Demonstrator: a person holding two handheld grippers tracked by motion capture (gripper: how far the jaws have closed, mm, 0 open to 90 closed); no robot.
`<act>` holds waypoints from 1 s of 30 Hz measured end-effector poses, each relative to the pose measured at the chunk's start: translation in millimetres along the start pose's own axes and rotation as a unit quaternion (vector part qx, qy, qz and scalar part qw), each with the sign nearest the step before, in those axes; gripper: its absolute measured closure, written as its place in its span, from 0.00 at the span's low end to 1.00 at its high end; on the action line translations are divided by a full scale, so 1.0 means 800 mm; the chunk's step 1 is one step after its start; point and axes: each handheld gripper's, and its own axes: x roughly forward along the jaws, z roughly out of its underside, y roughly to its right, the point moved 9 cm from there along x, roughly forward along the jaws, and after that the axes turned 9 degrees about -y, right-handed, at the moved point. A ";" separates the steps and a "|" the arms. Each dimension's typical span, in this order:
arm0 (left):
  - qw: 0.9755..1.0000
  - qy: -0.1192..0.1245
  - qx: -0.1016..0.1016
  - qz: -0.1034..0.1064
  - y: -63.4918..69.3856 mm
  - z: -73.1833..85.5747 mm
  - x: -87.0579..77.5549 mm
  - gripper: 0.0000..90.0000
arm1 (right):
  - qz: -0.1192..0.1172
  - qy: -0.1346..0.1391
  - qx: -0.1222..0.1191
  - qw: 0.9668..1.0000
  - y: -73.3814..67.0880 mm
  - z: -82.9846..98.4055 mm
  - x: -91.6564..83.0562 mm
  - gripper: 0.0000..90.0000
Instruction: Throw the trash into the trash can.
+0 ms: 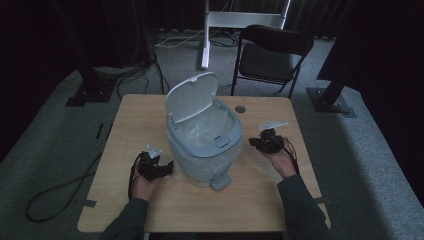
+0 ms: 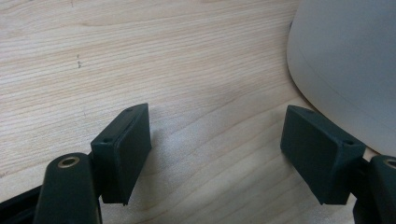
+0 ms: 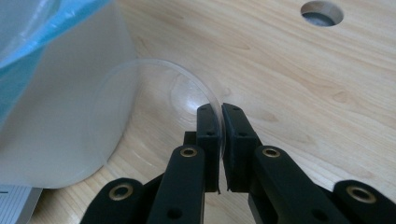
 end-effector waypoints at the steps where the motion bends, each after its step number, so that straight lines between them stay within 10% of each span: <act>1: 1.000 0.000 0.000 0.000 0.000 0.000 0.000 0.27 | 0.002 0.004 0.002 1.000 0.001 0.000 -0.002 0.95; 30: 1.000 0.000 0.000 0.000 0.000 0.000 0.000 0.27 | 0.022 0.063 0.016 0.998 0.012 -0.021 -0.050 0.95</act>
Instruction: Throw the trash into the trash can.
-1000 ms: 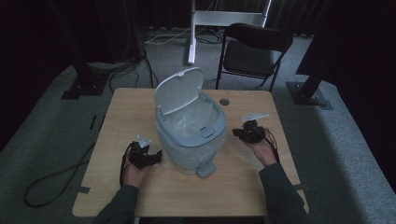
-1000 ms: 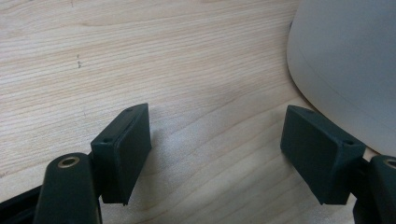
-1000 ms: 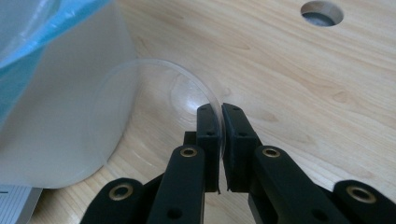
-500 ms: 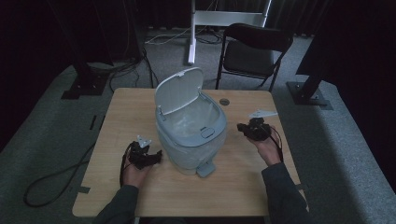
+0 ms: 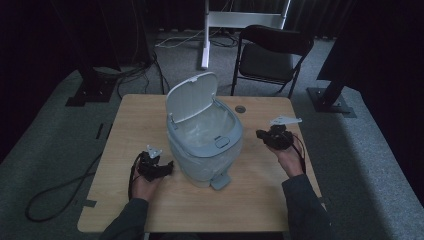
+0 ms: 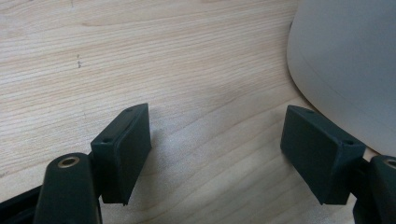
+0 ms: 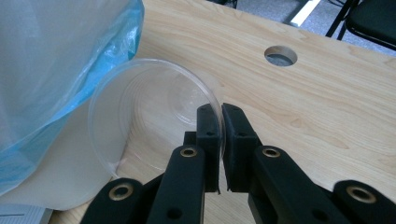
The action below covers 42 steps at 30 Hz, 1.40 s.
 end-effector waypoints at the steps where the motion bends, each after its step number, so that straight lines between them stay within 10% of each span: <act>1: 1.000 0.000 0.000 0.000 0.000 0.000 0.000 0.27 | 0.001 0.002 0.000 1.000 0.000 -0.001 -0.002 0.95; 42: 1.000 0.000 0.000 0.000 0.000 0.000 0.000 0.27 | 0.009 0.054 -0.007 0.998 -0.003 -0.042 -0.049 0.95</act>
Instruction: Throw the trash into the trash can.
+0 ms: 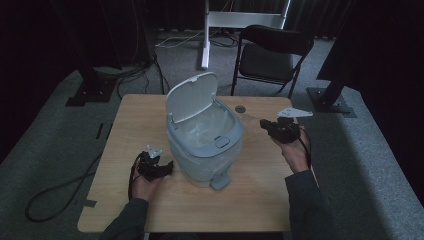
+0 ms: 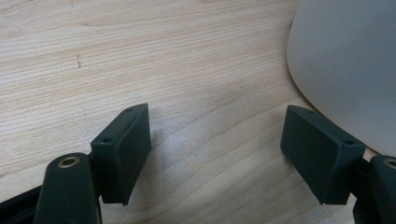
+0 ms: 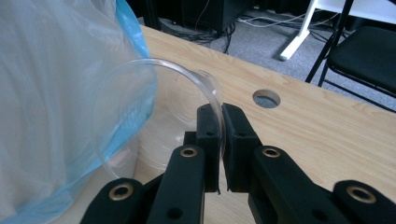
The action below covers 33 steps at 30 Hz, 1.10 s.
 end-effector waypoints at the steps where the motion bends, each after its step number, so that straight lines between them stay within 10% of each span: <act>1: 1.000 0.000 0.000 0.000 0.000 0.000 0.000 0.27 | 0.001 0.002 -0.001 1.000 0.000 -0.002 -0.001 0.95; 33: 1.000 0.000 0.000 0.000 0.000 0.000 0.000 0.27 | 0.004 0.050 -0.016 0.999 -0.010 -0.041 -0.042 0.95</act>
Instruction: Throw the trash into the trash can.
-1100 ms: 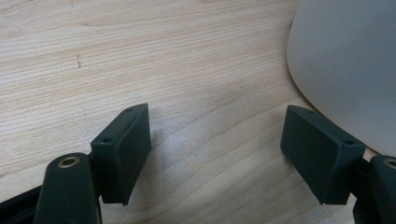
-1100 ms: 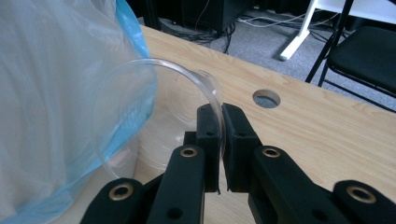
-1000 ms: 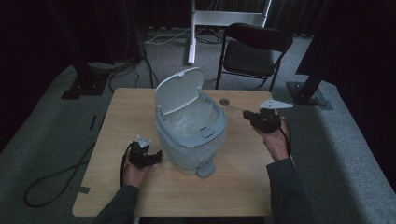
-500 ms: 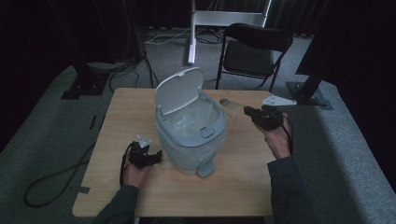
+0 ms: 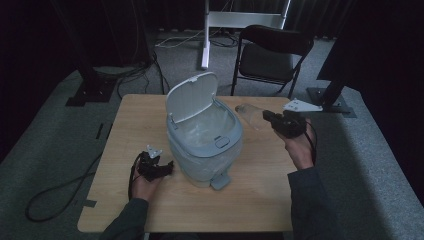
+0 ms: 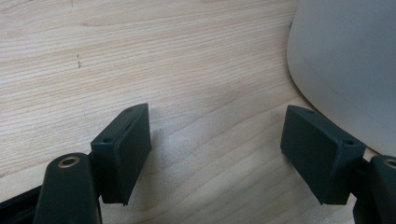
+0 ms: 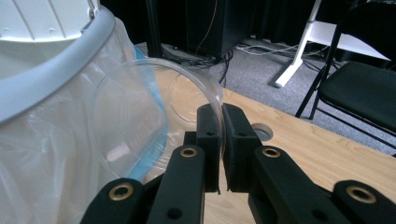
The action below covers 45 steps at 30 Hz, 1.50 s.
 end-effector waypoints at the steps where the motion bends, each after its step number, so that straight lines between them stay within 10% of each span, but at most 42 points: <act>1: 1.000 0.000 0.000 0.000 0.000 0.000 0.000 0.27 | 0.000 0.001 -0.002 1.000 0.000 -0.001 -0.001 0.95; 45: 1.000 0.000 0.001 0.000 0.000 0.000 0.000 0.27 | -0.005 0.040 -0.025 0.999 -0.021 -0.045 -0.026 0.95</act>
